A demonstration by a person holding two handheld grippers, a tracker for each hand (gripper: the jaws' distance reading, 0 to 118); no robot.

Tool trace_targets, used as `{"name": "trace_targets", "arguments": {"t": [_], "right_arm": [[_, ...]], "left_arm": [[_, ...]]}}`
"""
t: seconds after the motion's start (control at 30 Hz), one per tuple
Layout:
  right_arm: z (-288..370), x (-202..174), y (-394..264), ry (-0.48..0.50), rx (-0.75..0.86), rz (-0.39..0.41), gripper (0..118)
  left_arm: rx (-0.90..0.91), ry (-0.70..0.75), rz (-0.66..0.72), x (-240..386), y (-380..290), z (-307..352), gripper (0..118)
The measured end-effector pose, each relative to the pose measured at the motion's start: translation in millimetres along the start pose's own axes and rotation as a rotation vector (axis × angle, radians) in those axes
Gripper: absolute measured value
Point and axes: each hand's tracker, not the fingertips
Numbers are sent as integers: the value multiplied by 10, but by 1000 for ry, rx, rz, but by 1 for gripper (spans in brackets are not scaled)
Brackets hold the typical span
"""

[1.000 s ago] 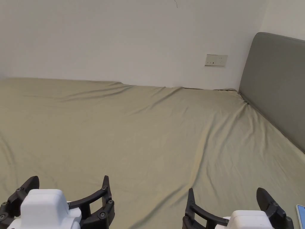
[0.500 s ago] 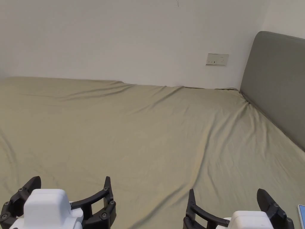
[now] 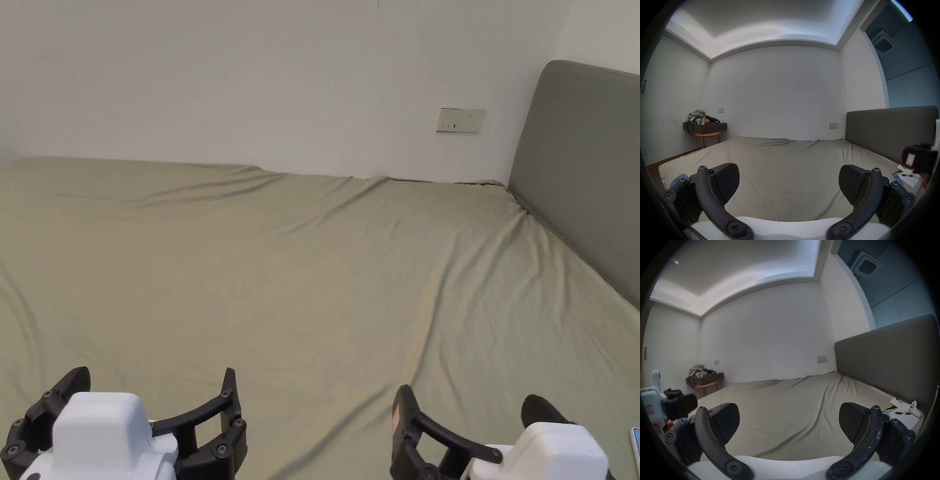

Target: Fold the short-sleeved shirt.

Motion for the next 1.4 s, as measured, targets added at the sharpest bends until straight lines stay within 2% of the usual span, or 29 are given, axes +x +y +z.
{"name": "trace_targets", "arguments": {"t": [0.1,0.17,0.23,0.33,0.5,0.7,0.83,0.93,1.03,1.13,1.2,1.27,1.33,1.4], "right_arm": [[63,-66,104,-24,59,55,118],[91,-58,169,-1,60,47,118],[125,-51,212,73,66,-18,118],[144,11,315,182,59,-167,118],[238,71,508,249,151,-277,118],[337,87,683,254,183,-402,118],[333,132,734,264,133,-499,118],[331,120,772,178,122,-476,118],[314,152,769,203,109,-474,118],[306,180,760,236,88,-521,118],[297,155,781,210,57,-520,118],[296,117,782,149,65,-457,118],[277,98,784,132,74,-410,118],[272,108,774,137,74,-427,118]], "left_arm": [[10,2,0,-5,29,17,118],[17,1,3,-10,42,26,118],[20,1,7,-16,53,31,118],[22,0,6,-19,67,37,118],[30,3,5,-37,105,58,118],[42,9,14,-56,134,70,118],[47,11,7,-50,148,81,118],[48,12,7,-47,160,80,118],[48,11,4,-38,159,76,118],[44,11,0,-30,158,70,118],[42,10,-1,-29,160,67,118],[40,10,-1,-30,160,65,118],[42,13,-2,-31,163,64,118],[42,12,-2,-31,165,63,118]]}}
